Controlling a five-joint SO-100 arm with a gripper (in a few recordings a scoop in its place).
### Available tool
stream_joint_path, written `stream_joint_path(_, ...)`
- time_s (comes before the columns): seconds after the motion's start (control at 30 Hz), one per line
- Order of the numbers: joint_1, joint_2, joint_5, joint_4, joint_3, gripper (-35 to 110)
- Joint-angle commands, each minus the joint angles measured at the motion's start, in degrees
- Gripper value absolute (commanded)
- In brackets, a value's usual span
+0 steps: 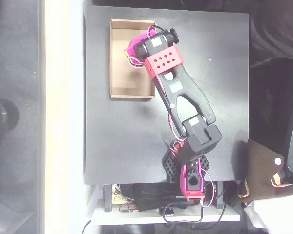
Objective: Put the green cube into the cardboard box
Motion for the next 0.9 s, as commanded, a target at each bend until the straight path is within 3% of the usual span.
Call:
stream_joint_path(0.0, -1.14, -1.05, 0.97, -0.88, -1.58, 2)
stream_joint_path(0.3, -1.05, -5.19, 0.44, -8.88, -1.58, 2)
stream_joint_path(0.87, -2.37, -7.29, 0.53, -9.23, -1.58, 3)
